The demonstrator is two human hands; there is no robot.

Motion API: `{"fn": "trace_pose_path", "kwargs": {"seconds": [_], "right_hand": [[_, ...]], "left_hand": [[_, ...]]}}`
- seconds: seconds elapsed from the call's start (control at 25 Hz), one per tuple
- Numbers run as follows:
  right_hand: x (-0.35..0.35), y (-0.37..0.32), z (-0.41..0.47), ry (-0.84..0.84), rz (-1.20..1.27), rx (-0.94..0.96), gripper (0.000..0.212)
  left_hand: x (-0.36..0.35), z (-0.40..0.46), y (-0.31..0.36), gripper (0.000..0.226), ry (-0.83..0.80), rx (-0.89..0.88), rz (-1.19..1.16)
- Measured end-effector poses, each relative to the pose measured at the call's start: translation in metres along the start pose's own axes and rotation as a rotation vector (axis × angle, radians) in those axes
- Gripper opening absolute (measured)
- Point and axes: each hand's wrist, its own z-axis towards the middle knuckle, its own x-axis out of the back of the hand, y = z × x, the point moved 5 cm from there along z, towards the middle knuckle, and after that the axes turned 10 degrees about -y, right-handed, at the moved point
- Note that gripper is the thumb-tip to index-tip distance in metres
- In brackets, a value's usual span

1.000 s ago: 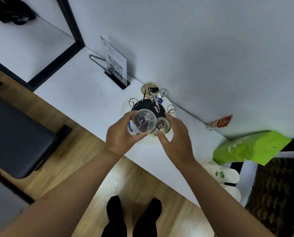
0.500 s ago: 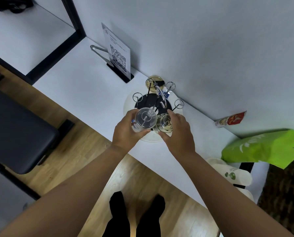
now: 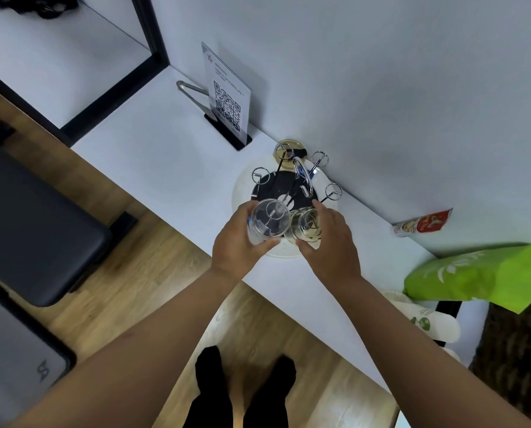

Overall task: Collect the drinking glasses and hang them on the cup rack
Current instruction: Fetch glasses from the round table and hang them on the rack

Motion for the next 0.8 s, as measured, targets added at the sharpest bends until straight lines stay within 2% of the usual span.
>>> {"fn": "trace_pose_path", "kwargs": {"seconds": [0.2,0.4,0.48,0.6,0.8], "right_hand": [[0.007,0.001,-0.005,-0.046,-0.028,-0.001,0.094],[0.027,-0.011,-0.016,0.01,-0.079,0.051,0.087],[0.039,-0.025,-0.02,0.026,-0.134,0.129,0.081],[0.058,-0.056,-0.026,0.01,-0.14,0.29,0.073],[0.069,-0.131,-0.057,-0.196,-0.012,0.543,0.071]], "left_hand": [[0.002,-0.004,-0.002,0.103,-0.052,0.014,0.005],[0.019,-0.018,0.004,0.115,-0.117,0.02,-0.01],[0.034,-0.03,0.005,0.111,-0.135,0.008,0.011],[0.067,-0.061,0.015,0.09,-0.086,0.035,0.044],[0.118,-0.138,0.048,0.085,0.115,0.096,0.123]]}}
